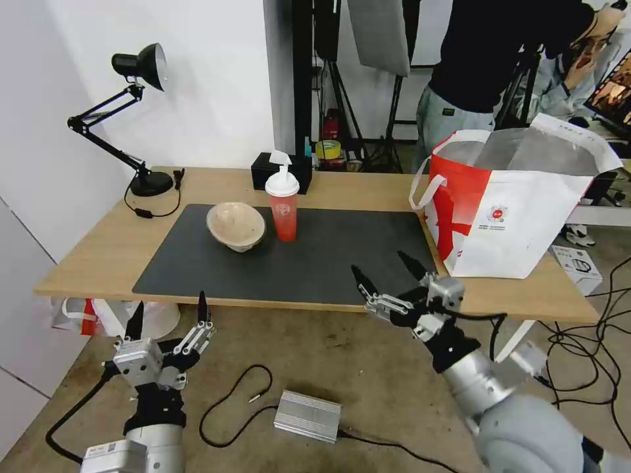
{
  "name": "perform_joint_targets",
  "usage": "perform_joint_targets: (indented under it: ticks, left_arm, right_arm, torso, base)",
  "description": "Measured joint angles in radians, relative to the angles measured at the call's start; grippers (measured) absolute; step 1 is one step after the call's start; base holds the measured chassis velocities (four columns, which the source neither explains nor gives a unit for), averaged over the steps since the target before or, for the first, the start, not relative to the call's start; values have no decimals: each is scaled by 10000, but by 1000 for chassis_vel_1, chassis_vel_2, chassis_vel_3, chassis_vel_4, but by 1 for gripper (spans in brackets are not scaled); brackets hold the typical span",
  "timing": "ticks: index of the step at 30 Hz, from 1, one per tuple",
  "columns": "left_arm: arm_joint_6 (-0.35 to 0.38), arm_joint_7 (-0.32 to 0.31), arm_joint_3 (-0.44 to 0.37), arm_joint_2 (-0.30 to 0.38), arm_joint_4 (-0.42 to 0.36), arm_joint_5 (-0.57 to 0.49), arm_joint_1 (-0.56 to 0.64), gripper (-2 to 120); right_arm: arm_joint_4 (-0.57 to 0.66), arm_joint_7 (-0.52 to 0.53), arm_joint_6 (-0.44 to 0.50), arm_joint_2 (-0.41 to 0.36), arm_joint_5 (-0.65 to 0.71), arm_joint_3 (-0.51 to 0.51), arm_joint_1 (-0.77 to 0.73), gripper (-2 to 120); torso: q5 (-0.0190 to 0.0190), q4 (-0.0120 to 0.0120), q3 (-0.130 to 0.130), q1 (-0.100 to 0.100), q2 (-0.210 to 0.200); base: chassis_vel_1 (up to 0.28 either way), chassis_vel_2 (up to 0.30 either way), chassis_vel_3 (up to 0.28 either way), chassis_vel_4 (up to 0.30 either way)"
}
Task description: Pick up the trash from the table and place it into the takeout bag.
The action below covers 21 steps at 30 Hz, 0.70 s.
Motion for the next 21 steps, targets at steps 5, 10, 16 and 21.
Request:
perform_joint_targets:
  ticks: [5,10,16,21]
  left_arm:
    - [9,-5,150,123,163,-46,-155,100]
    - [41,-4,318,247,279,-148,-273,100]
    - [69,7,419,382,320,-195,-349,100]
    - [79,22,421,360,307,-177,-332,100]
  right_arm:
    - [-94,-308,-545,-385,769,69,471,100]
    - [-193,-305,-923,-523,1490,121,699,100]
    - [-455,-311,-1325,-555,2145,32,1439,100]
    - [-689,-257,-1656,-555,2480,-212,2251,100]
  torso:
    - [0,-1,0,0,0]
    - [0,-2,0,0,0]
    - [0,-2,-1,0,0]
    - [0,0,0,0,0]
  base:
    - [0,0,0,0]
    - [0,0,0,0]
    - [0,0,0,0]
    - [0,0,0,0]
